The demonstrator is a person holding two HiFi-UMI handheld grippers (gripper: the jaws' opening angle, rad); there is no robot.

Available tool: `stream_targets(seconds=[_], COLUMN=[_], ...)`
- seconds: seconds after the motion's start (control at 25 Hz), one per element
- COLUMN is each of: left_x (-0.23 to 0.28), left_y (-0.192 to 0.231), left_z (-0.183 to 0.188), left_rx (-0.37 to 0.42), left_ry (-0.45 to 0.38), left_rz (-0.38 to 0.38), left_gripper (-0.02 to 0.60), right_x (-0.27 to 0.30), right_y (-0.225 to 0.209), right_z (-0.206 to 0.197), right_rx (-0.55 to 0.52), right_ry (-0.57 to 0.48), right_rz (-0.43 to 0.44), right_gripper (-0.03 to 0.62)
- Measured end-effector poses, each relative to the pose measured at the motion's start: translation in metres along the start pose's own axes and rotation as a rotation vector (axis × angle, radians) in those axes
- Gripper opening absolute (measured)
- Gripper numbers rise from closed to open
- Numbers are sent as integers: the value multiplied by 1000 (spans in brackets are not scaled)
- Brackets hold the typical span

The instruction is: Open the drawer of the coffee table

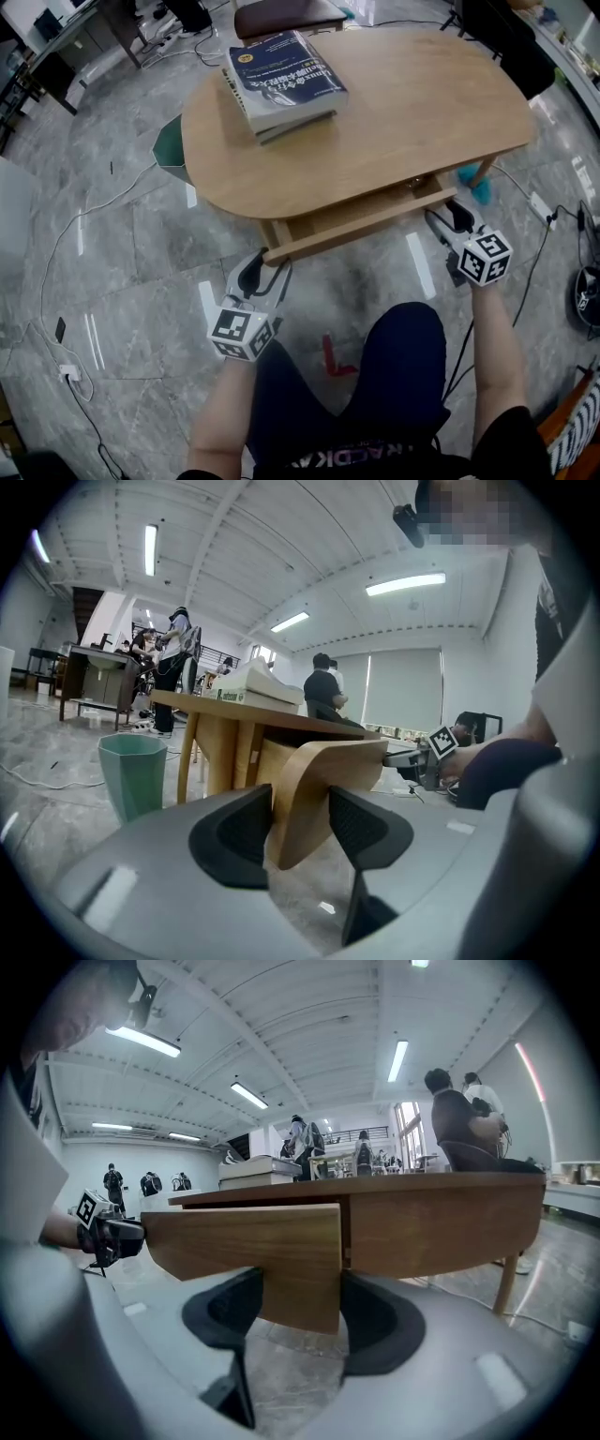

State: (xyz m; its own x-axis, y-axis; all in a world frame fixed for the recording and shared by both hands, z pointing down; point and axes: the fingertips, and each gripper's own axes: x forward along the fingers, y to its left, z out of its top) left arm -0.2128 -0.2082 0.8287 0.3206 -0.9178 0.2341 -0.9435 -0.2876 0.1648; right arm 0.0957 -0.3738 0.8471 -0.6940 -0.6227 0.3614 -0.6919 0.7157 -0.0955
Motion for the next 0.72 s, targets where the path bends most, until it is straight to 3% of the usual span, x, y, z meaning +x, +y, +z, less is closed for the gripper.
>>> stream_targets(seconds=[0.72], left_x=[-34], left_y=[-36], left_z=[-15], left_rx=[-24], left_ry=[20], left_rz=[-47], left_gripper=[193], right_x=[-48], right_y=[17], right_z=[-21], right_rx=[10], right_ry=[-2], right_rz=[-43], right_gripper=[259])
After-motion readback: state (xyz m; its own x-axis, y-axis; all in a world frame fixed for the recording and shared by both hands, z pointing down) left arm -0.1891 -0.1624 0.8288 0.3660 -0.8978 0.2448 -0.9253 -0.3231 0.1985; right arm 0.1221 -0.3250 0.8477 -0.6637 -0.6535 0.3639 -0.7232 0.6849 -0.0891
